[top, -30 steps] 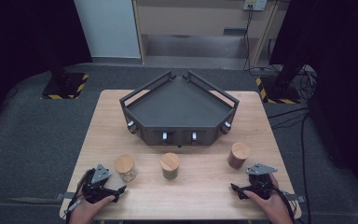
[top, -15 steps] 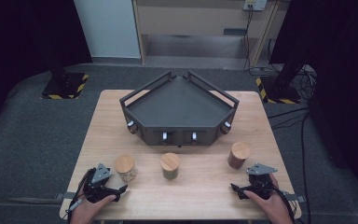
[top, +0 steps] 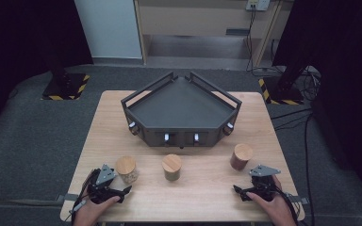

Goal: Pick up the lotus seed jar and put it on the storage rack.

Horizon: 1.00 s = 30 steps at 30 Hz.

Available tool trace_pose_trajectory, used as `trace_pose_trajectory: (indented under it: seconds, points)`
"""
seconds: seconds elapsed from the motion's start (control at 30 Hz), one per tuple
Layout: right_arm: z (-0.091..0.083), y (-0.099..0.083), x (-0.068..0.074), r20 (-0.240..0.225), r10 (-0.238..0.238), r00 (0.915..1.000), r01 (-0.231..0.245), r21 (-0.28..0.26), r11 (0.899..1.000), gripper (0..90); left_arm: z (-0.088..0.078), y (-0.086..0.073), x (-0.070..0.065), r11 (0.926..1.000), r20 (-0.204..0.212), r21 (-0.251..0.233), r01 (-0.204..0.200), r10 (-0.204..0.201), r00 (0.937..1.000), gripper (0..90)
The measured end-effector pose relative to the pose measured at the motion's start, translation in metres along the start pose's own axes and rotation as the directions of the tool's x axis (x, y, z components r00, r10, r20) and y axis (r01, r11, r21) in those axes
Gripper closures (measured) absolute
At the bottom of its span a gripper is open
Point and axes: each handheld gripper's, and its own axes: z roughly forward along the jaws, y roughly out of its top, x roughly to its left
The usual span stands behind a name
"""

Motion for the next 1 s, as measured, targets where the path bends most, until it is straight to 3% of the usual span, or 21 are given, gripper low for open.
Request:
trace_pose_trajectory:
  seconds: [1.0]
  points:
    - [-0.0008,-0.0006,0.0004,0.001,0.002,1.0000,-0.002,0.000,1.000,1.2,0.0100,0.0042,-0.0011,0.9995,-0.002,-0.025,-0.022,0.022,0.9998,1.6]
